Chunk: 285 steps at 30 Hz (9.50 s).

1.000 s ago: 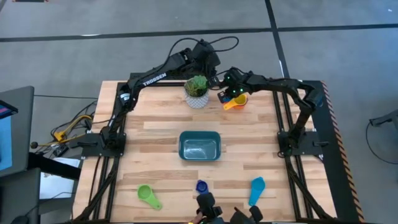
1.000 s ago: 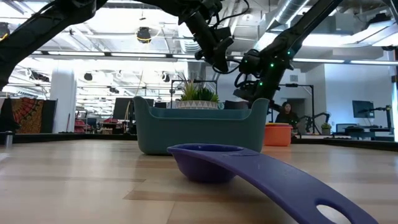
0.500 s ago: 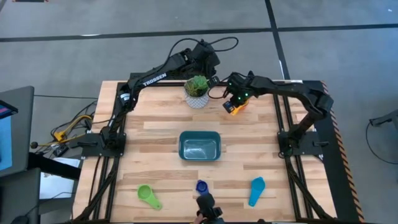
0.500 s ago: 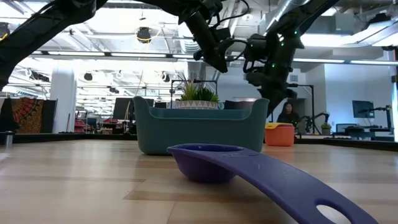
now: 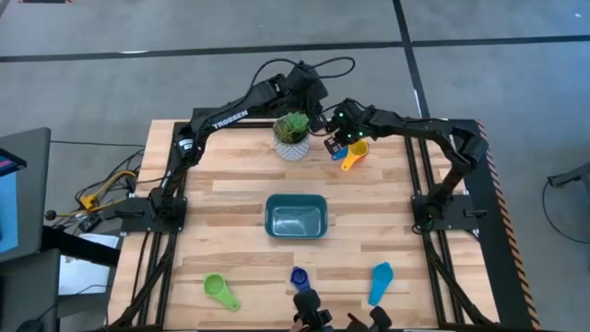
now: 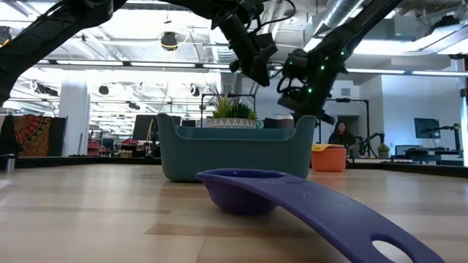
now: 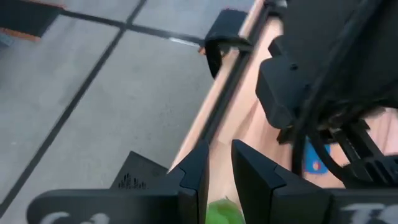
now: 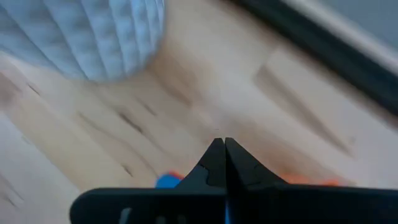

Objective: Nest measuring cups in basket
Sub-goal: Stack the yellow measuring cup on top of the blue measuring cup, then stack the green measuring cup on top of the yellow measuring cup

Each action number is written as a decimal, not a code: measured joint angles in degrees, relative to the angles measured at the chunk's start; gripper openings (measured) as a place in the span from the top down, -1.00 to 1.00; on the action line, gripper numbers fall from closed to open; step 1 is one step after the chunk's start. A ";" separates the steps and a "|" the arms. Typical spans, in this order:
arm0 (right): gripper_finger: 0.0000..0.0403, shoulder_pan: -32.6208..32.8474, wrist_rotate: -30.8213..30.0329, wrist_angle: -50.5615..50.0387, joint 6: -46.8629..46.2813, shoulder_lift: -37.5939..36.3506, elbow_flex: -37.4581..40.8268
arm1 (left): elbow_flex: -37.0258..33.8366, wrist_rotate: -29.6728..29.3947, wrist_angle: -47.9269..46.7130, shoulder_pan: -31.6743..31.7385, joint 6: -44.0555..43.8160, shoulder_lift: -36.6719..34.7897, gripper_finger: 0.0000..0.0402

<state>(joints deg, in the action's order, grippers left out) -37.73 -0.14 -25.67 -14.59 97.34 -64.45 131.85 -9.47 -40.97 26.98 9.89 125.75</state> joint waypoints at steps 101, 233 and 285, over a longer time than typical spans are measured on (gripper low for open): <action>0.95 6.44 1.83 7.70 -25.93 -20.90 26.21 | -28.22 12.29 37.39 -8.66 -7.93 9.44 0.71; 0.74 41.39 -25.86 6.18 -52.84 -46.71 26.21 | -82.27 10.58 9.95 -76.15 -86.31 -41.20 0.36; 0.74 42.49 -24.37 18.46 -50.93 -40.06 26.21 | -79.78 1.93 0.84 -61.78 -7.37 -34.29 0.72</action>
<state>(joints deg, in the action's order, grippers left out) 4.75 -24.51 -7.20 -65.52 57.28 -38.24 52.07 -7.54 -40.13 -34.79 2.52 91.46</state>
